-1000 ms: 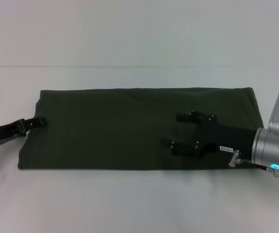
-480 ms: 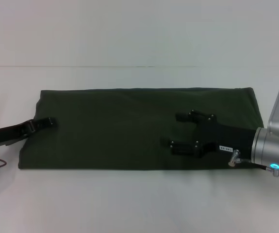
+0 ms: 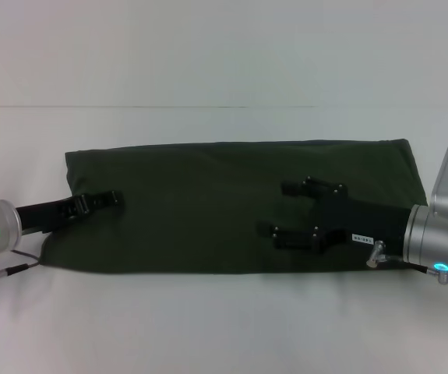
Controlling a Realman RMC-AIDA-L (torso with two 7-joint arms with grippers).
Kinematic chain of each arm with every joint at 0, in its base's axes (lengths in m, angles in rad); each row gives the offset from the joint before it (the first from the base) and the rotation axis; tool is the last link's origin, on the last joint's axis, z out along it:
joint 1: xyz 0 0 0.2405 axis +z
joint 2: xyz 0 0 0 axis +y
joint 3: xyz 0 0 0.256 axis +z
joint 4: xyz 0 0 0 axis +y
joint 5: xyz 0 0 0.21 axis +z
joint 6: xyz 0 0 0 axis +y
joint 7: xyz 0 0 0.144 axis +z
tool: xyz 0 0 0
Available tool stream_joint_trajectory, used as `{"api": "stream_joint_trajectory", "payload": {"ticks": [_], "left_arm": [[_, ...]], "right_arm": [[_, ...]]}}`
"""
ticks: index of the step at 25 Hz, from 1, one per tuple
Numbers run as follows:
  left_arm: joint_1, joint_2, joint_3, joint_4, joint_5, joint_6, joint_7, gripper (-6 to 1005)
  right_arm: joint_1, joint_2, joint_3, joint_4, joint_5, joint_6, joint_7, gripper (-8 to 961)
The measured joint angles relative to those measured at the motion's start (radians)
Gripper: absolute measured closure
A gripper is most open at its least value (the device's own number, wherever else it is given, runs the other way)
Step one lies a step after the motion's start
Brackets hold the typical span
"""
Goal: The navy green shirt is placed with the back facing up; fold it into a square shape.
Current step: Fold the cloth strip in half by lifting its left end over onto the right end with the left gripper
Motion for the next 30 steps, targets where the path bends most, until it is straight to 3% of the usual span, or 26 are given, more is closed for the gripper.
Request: {"api": "stream_joint_trajectory", "payload": {"ticks": [14,20,30], "left_arm": [[-0.001,0.004,0.034,0.017,0.022,-0.003,-0.035,132],[-0.006,0.007,0.047,0.021,0.028,-0.005,-0.033,247],[-0.008,0.008,0.048,0.024,0.028,-0.004,-0.024,717]], "right_arm": [[0.001,0.000,0.000,0.001,0.000,-0.003,0.002,26],[0.002,0.000,0.000,0.001,0.001,-0.004,0.005,26],[0.004,0.000,0.000,0.001,0.002,-0.006,0.006,26]]}}
